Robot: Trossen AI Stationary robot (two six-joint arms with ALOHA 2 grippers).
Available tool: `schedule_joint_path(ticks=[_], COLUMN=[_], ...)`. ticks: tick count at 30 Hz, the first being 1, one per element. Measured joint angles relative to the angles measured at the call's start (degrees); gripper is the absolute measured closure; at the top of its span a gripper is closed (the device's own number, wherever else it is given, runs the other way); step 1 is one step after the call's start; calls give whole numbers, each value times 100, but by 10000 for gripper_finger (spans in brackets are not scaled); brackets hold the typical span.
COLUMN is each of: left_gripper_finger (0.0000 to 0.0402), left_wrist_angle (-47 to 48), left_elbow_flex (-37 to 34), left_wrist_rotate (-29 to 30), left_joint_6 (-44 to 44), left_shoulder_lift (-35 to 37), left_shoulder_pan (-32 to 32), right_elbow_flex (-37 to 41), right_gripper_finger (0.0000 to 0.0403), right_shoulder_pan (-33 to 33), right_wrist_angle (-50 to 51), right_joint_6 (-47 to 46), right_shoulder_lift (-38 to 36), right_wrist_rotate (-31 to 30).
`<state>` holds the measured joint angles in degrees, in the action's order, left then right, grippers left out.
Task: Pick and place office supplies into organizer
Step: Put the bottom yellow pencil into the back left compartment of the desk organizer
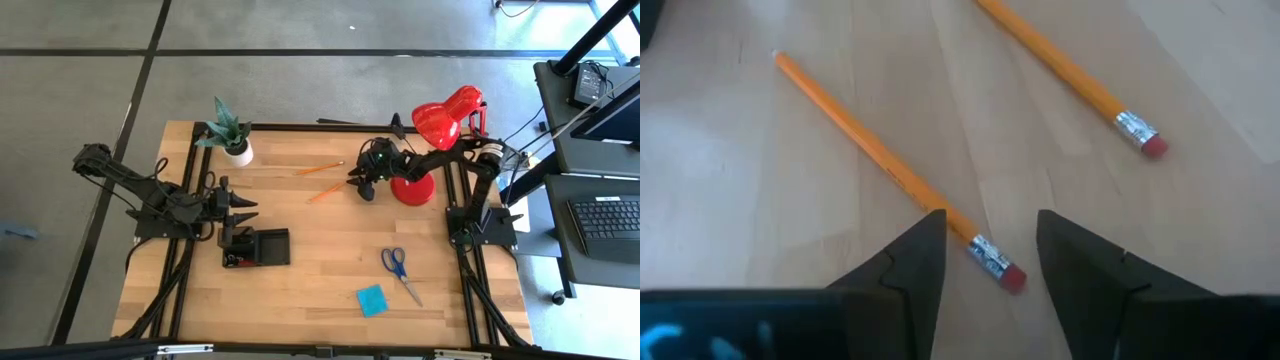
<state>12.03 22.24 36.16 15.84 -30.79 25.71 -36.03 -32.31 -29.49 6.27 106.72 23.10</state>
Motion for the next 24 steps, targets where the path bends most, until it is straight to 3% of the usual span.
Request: schedule_joint_path(ticks=[24], left_gripper_finger=[286], left_wrist_angle=[0], left_elbow_flex=[0], left_wrist_rotate=[11], left_joint_6=[7], left_shoulder_lift=[0], left_shoulder_pan=[0], right_elbow_flex=[0], right_gripper_finger=[242], right_shoulder_pan=[826], right_wrist_angle=[332], right_joint_6=[-739], right_shoulder_lift=[0], right_wrist_rotate=[58])
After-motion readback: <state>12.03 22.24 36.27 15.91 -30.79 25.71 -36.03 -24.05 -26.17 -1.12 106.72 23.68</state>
